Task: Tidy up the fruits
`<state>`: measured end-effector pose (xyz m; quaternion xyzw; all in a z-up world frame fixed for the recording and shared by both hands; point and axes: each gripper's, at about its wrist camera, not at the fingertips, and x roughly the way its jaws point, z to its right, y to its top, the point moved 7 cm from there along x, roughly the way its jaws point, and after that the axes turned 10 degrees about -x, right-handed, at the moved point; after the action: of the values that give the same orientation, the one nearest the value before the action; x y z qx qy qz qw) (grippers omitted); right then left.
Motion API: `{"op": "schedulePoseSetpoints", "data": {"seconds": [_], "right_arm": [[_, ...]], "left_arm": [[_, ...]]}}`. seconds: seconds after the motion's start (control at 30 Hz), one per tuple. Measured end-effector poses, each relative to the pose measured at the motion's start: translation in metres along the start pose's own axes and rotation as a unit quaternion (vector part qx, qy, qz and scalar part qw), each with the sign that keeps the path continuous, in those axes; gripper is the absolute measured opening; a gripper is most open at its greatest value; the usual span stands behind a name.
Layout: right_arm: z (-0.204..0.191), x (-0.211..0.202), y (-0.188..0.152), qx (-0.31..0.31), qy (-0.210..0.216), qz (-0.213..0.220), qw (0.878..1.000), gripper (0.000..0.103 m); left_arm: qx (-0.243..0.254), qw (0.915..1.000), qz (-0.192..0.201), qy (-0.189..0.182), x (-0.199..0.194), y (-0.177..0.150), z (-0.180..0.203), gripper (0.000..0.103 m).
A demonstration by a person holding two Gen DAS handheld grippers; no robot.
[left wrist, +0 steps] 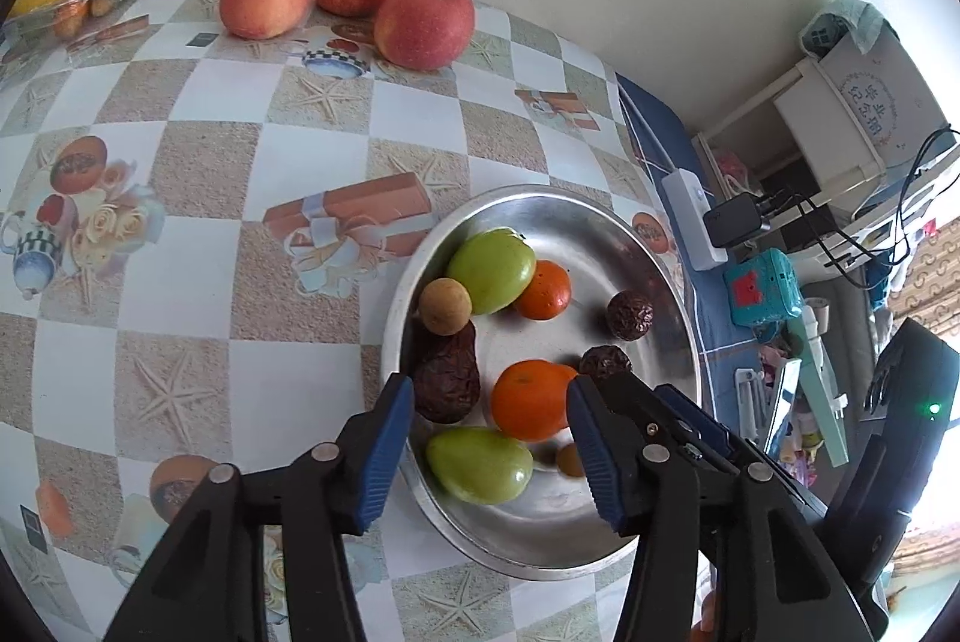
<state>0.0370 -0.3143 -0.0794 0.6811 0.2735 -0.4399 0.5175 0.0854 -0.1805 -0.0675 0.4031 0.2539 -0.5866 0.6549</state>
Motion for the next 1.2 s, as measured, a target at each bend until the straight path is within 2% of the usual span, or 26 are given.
{"op": "schedulePoseSetpoints", "data": {"seconds": [0.07, 0.13, 0.17, 0.2, 0.23, 0.27, 0.37, 0.4, 0.47, 0.77, 1.03, 1.2], "right_arm": [[-0.001, -0.001, 0.000, 0.000, 0.001, 0.001, 1.000, 0.045], [-0.004, -0.002, -0.001, -0.005, -0.001, 0.002, 1.000, 0.045], [-0.005, -0.003, -0.001, -0.008, -0.003, 0.002, 1.000, 0.047], [-0.007, -0.004, -0.003, -0.013, -0.006, 0.002, 1.000, 0.051], [-0.009, -0.004, -0.004, -0.016, -0.008, 0.002, 1.000, 0.063], [-0.011, -0.004, -0.005, -0.019, -0.010, 0.001, 1.000, 0.072], [-0.019, -0.002, -0.012, -0.035, -0.016, -0.006, 0.999, 0.075], [-0.022, -0.002, -0.015, -0.042, -0.019, -0.007, 0.999, 0.077], [-0.027, -0.002, -0.019, -0.057, -0.023, -0.006, 0.998, 0.093], [-0.054, -0.017, -0.034, -0.088, -0.016, 0.012, 0.996, 0.094], [-0.069, -0.029, -0.047, -0.101, -0.013, 0.016, 0.995, 0.094], [-0.070, -0.035, -0.053, -0.105, -0.019, 0.018, 0.994, 0.094]], "left_arm": [[-0.004, 0.9999, 0.008, 0.010, -0.003, 0.002, -0.007, 0.058], [0.005, 0.9978, 0.031, 0.058, -0.009, 0.005, -0.019, 0.068], [0.010, 0.9953, 0.046, 0.084, -0.012, 0.007, -0.026, 0.080], [0.013, 0.9917, 0.061, 0.113, -0.015, 0.009, -0.036, 0.091], [0.012, 0.9866, 0.072, 0.146, -0.019, 0.010, -0.046, 0.097], [0.009, 0.9813, 0.079, 0.175, -0.021, 0.011, -0.057, 0.103], [0.007, 0.9681, 0.101, 0.229, -0.031, 0.009, -0.081, 0.103], [0.006, 0.9666, 0.102, 0.235, -0.034, 0.007, -0.087, 0.103], [0.006, 0.9665, 0.102, 0.235, -0.039, 0.001, -0.095, 0.103], [0.001, 0.9659, 0.098, 0.239, -0.071, -0.030, -0.104, 0.103], [-0.020, 0.9489, 0.100, 0.298, -0.092, -0.054, -0.120, 0.103], [-0.014, 0.9430, 0.099, 0.317, -0.095, -0.059, -0.123, 0.103]]}}
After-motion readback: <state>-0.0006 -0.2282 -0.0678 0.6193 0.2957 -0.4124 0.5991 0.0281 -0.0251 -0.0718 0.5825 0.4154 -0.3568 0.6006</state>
